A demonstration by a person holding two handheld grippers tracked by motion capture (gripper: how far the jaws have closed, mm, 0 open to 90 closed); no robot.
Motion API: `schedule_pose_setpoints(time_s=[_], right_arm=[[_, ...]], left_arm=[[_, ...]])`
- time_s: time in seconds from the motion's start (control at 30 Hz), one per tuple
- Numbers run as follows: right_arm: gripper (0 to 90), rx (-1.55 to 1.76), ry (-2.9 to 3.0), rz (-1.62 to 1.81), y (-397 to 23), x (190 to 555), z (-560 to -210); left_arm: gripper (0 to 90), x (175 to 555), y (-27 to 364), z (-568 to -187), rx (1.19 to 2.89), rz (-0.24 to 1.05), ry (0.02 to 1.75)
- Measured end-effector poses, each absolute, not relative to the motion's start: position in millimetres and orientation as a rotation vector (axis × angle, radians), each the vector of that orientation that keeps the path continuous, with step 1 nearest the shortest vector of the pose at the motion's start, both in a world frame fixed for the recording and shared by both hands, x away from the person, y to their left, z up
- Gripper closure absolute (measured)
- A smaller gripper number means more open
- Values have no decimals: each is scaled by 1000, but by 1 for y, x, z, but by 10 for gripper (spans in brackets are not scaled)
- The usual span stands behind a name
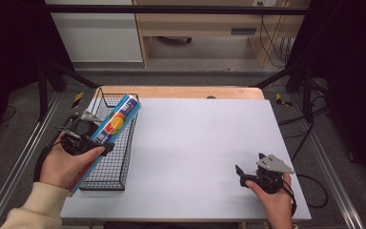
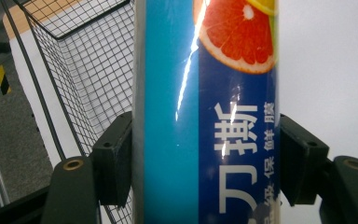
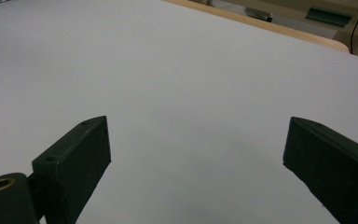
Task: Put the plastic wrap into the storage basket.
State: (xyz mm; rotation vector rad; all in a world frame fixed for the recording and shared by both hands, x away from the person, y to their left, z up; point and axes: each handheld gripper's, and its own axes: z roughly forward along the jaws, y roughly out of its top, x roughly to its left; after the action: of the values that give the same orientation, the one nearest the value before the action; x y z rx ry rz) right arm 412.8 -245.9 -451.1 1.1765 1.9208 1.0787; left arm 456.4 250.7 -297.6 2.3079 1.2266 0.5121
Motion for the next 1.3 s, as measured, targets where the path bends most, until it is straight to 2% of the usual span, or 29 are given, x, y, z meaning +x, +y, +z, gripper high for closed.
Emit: schedule_pose_setpoints(time_s=[1.3], right_arm=[[85,1170,1912,1110,-245,412,-450]], left_arm=[[321,452,269,-310,2288,506,1326]])
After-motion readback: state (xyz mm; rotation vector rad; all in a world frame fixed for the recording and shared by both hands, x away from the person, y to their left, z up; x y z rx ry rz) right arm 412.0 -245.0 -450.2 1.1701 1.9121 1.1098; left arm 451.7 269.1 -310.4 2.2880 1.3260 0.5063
